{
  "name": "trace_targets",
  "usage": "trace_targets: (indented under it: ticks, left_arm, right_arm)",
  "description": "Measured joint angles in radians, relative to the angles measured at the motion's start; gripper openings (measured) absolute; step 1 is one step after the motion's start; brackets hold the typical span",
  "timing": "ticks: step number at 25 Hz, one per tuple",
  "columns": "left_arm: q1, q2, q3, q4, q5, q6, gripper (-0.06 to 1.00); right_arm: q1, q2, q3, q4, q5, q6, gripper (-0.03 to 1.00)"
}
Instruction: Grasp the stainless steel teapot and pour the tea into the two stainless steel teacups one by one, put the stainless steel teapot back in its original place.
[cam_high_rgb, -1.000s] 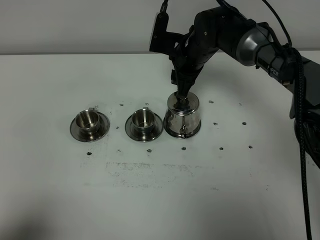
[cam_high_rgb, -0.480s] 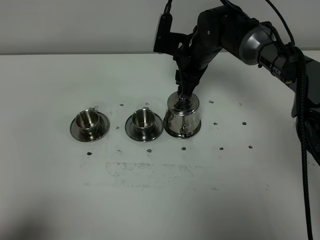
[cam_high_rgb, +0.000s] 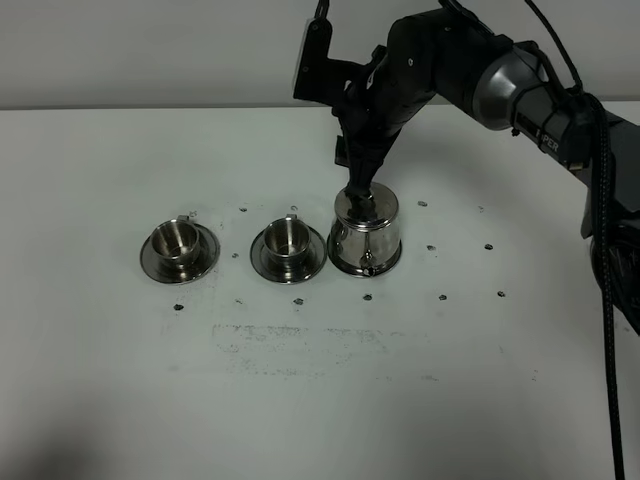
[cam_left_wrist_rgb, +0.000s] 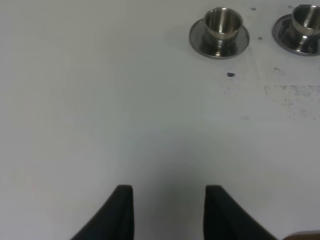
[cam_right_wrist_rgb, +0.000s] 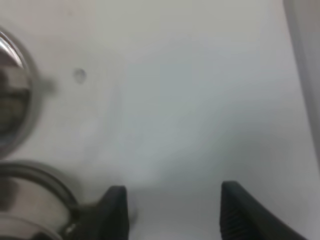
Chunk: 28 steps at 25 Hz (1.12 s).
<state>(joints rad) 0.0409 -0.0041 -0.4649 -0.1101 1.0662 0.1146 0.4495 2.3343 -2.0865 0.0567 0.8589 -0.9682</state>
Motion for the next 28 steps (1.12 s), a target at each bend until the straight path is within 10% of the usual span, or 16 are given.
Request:
trace_targets:
  ticks: [28]
  left_arm:
    - [0.0,0.0,0.0,0.0,0.0,0.0,0.38]
  right_arm:
    - [-0.04,0.014,0.0,-0.068,0.063,-0.023,0.41]
